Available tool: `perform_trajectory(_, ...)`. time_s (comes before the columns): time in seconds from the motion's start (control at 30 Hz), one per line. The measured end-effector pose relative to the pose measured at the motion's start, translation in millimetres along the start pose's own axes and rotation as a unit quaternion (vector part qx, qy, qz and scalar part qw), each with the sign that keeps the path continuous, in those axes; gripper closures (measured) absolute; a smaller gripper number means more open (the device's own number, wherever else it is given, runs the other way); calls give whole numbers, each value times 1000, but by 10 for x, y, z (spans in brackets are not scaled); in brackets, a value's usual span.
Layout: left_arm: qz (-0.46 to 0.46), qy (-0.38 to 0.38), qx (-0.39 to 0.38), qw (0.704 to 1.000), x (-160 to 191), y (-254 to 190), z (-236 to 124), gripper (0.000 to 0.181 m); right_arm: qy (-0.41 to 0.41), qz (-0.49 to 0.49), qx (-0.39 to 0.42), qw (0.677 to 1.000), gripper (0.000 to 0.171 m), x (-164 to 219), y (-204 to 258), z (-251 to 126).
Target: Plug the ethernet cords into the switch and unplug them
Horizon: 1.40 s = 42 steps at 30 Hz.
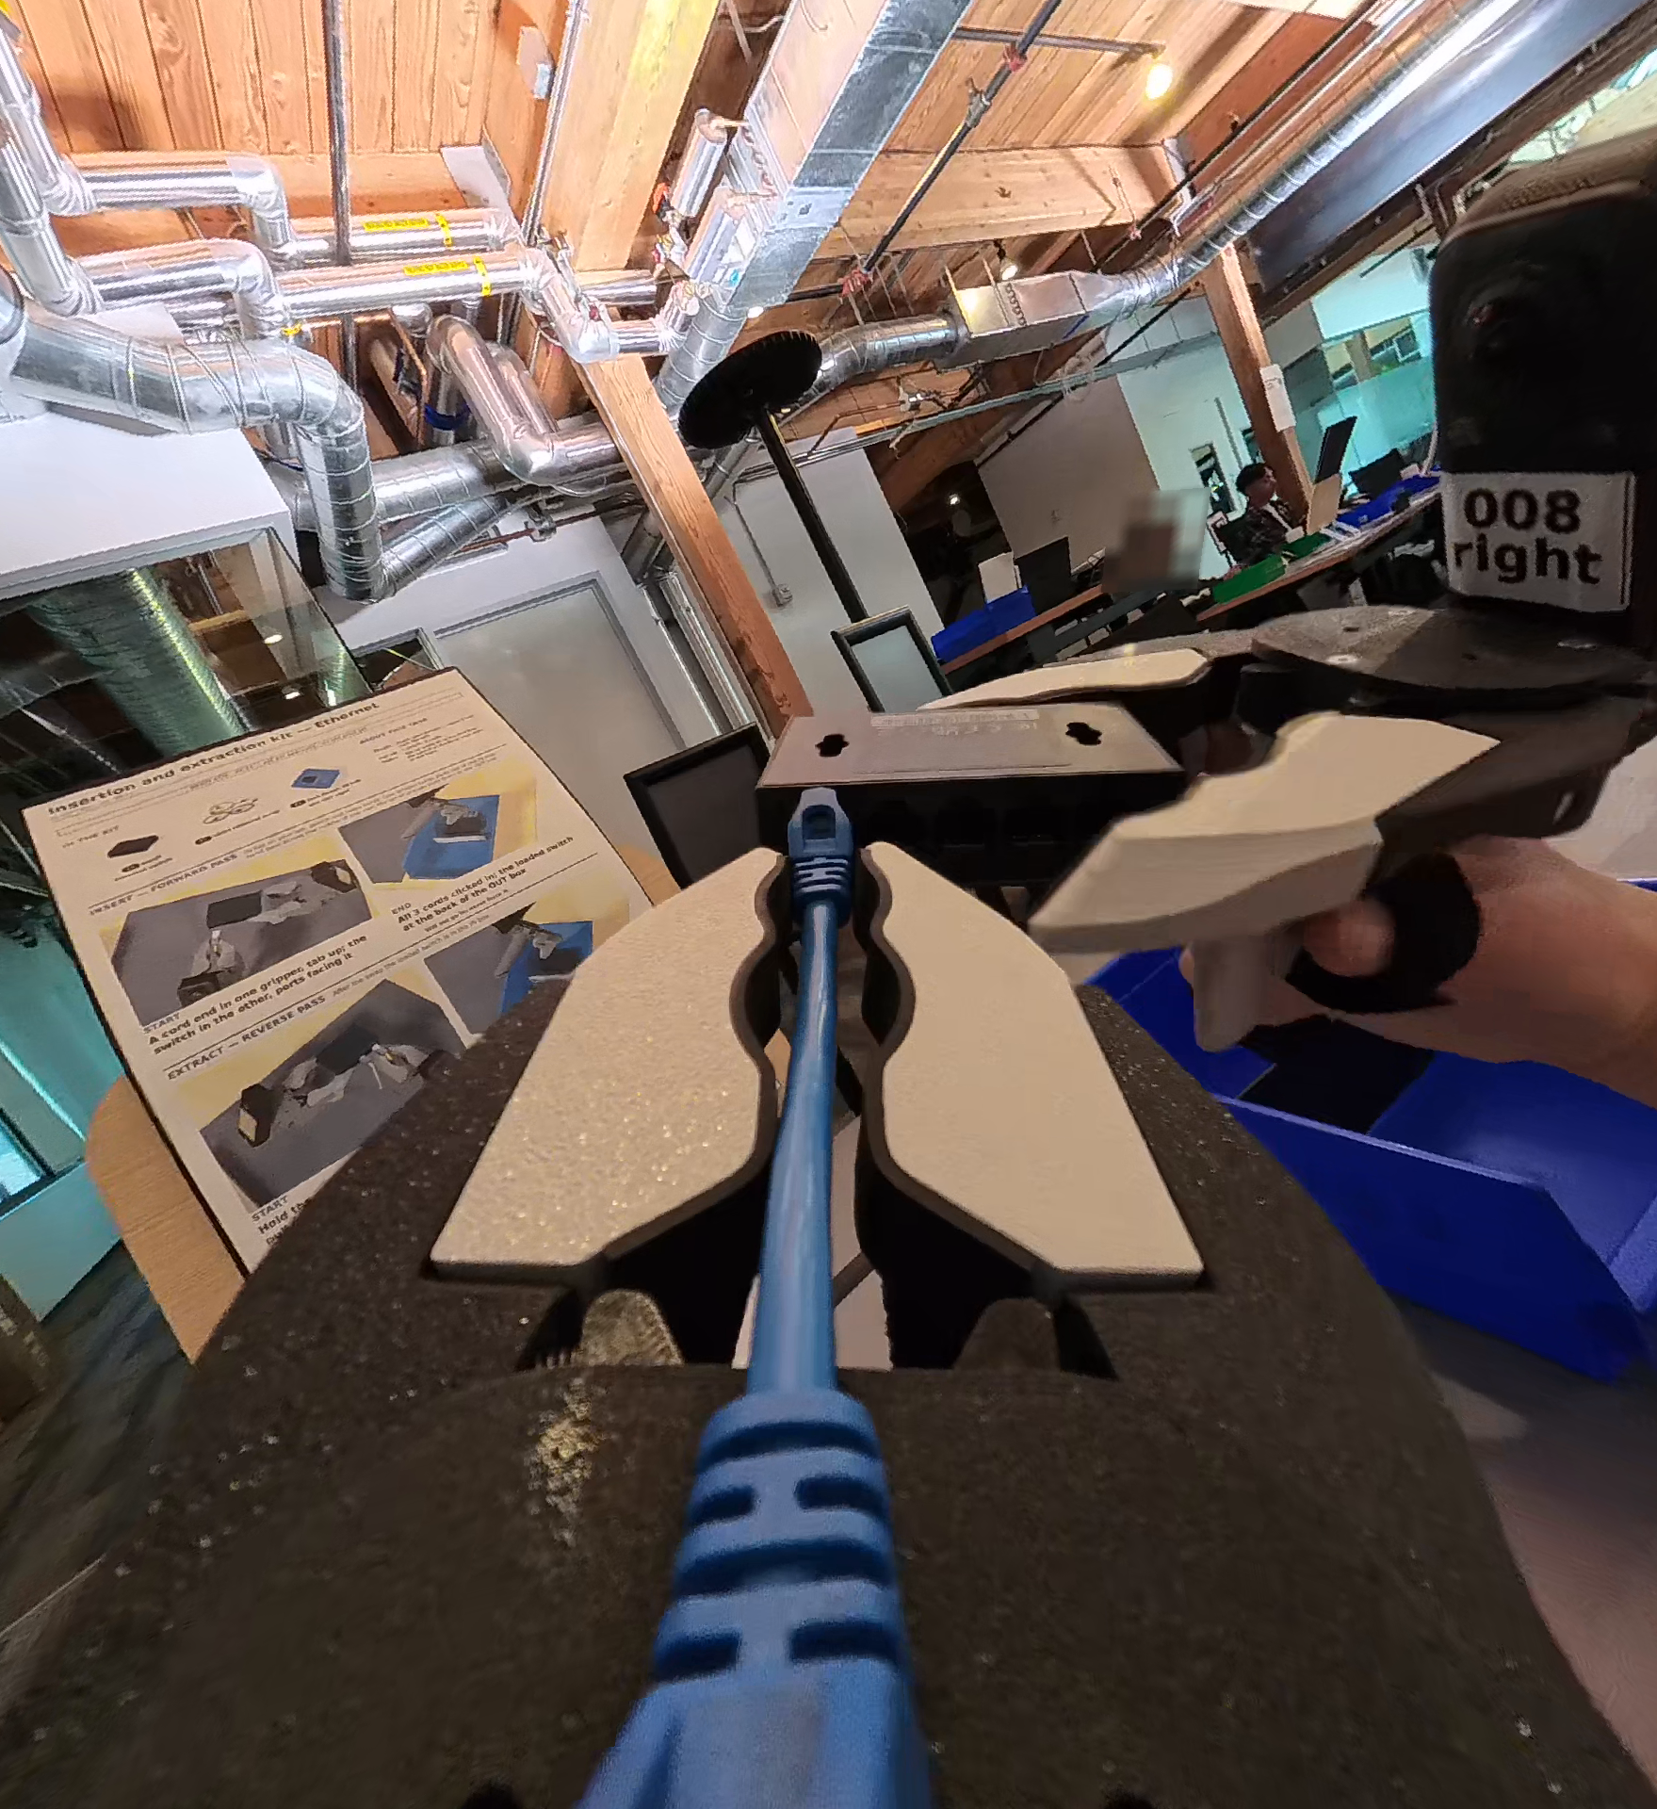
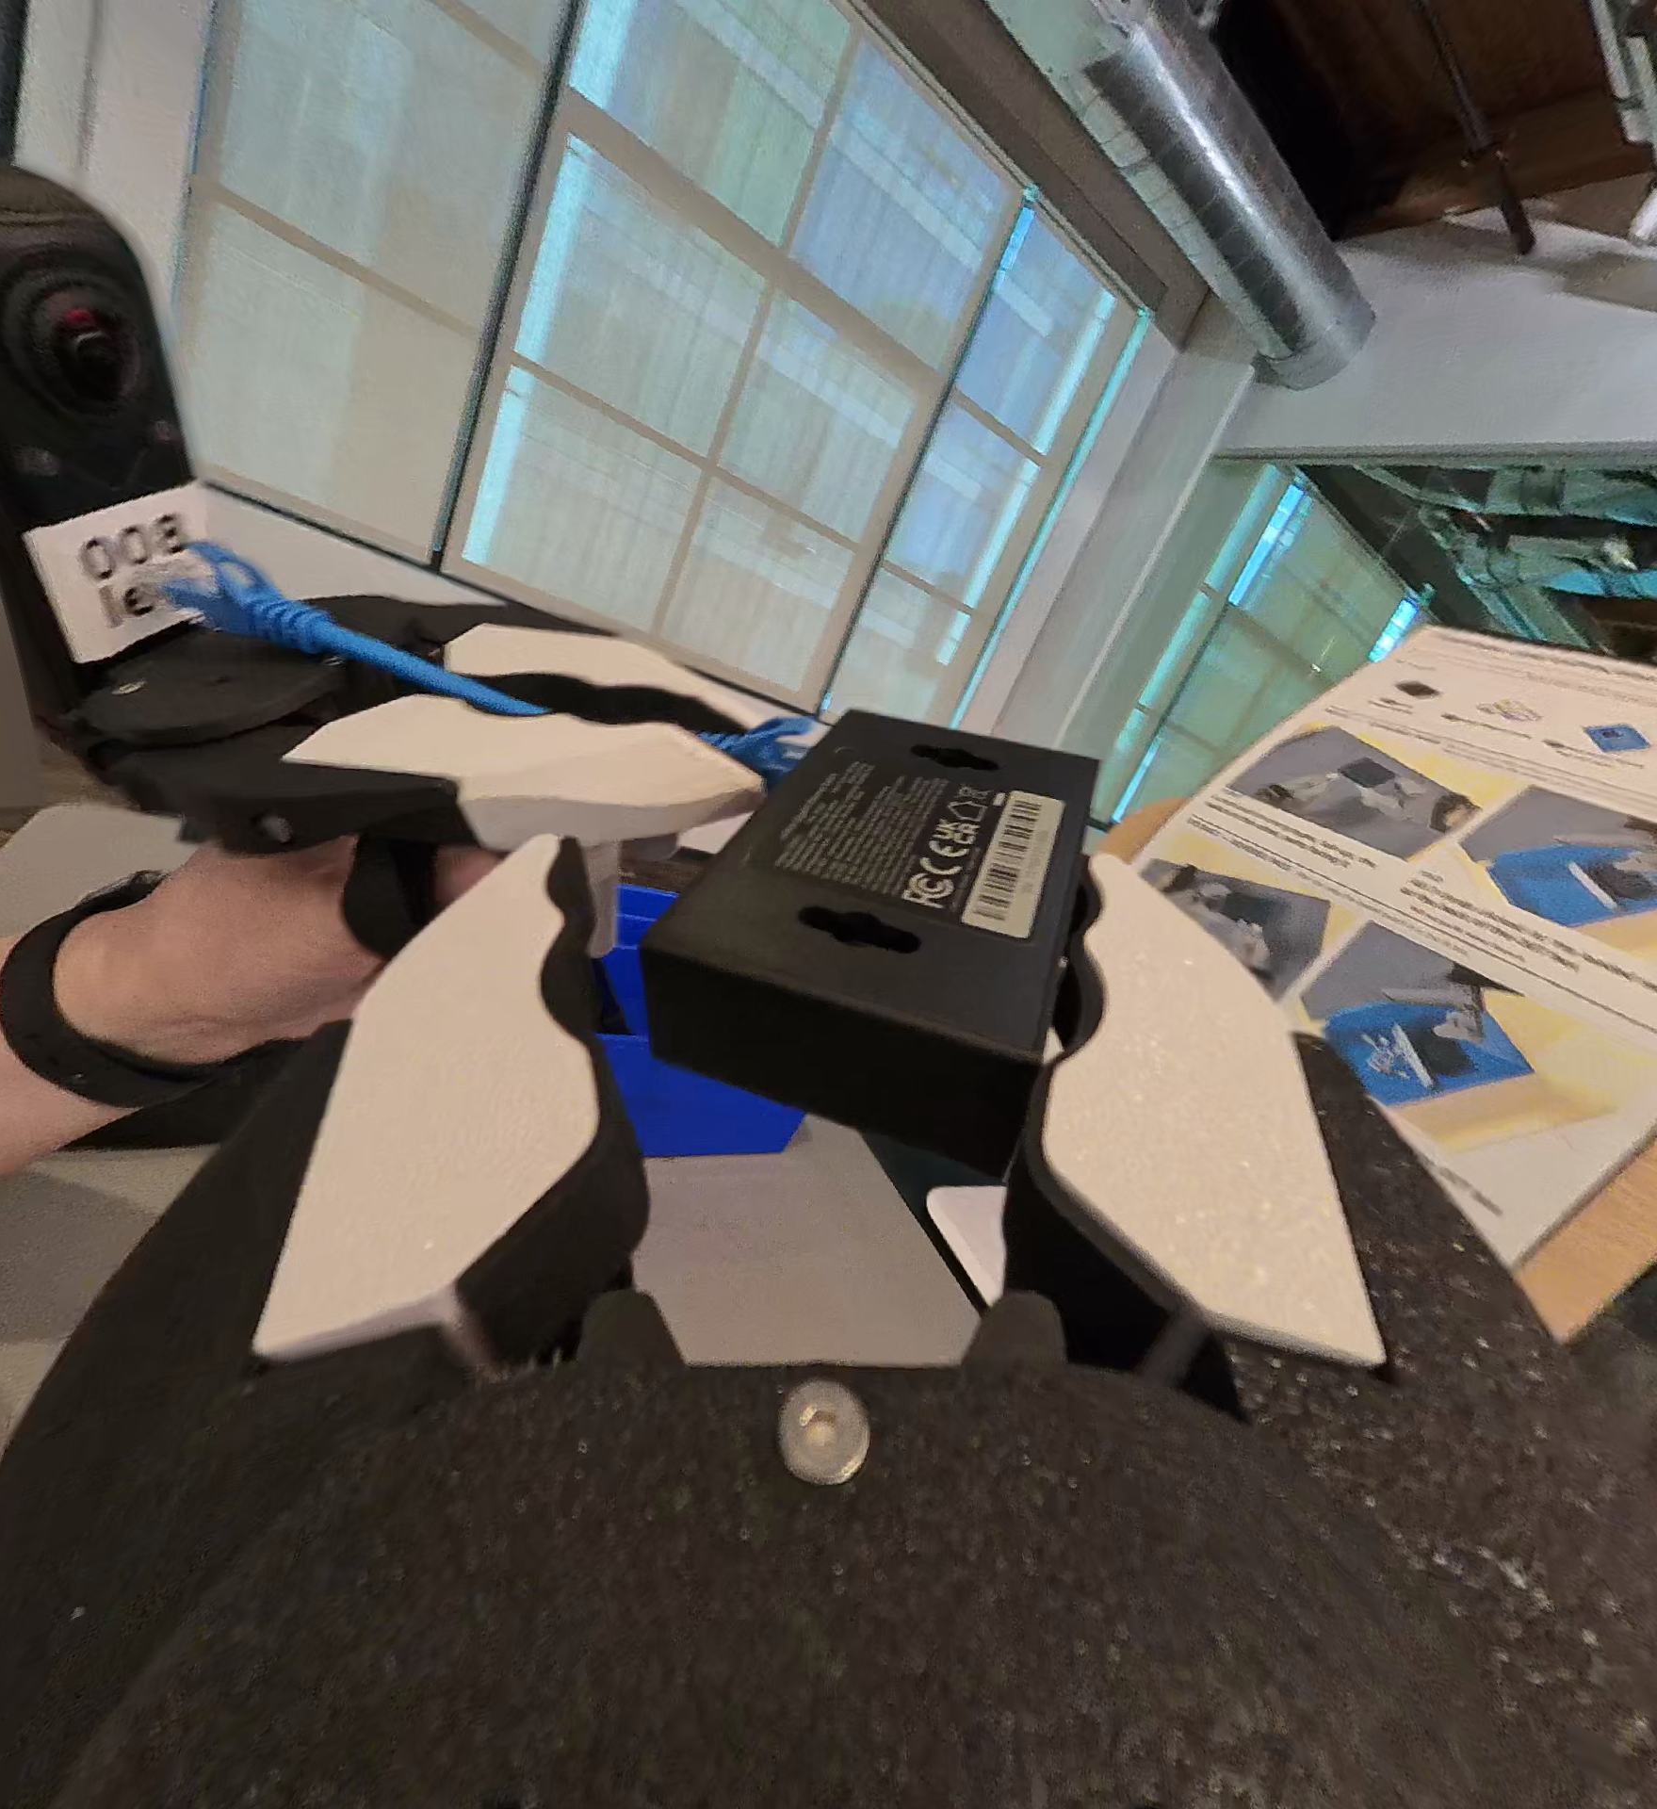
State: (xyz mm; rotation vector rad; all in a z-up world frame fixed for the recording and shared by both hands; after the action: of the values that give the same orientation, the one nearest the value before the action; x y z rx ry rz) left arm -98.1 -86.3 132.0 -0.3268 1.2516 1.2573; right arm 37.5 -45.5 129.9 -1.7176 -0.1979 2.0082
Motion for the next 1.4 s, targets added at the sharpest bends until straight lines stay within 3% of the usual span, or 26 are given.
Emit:
perform_trajectory(0.17, 10, -5, -7, 1000, -45, -37, 3, 170, 27, -32, 27, 999, 93, -62, -24, -35)
perform_trajectory(0.7, -29, 16, -9, 999, -44, -1, 4, 170, 18, -25, 55, 998, 93, -50, -1, 26)
perform_trajectory(1.2, 18, -10, -3, 1000, -36, -90, 13, 170, 42, -33, 30, 998, 94, -103, -38, -71)
perform_trajectory(1.4, 7, 17, 10, 1000, 17, -67, 29, 169, 64, -11, 24, 998, 94, -58, -64, -68)
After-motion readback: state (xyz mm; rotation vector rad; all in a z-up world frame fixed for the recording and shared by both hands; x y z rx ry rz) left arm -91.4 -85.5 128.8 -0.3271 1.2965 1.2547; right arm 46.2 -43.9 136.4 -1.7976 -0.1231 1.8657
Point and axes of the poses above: each gripper's, where its closed fingertips meet, z out along the fingers, x out of its underside, y = z × x across the jaws, the point moved 8 cm from there along -z, back along the fingers, and after that the axes turned 6 degrees about -x, right-handed, at the moved point
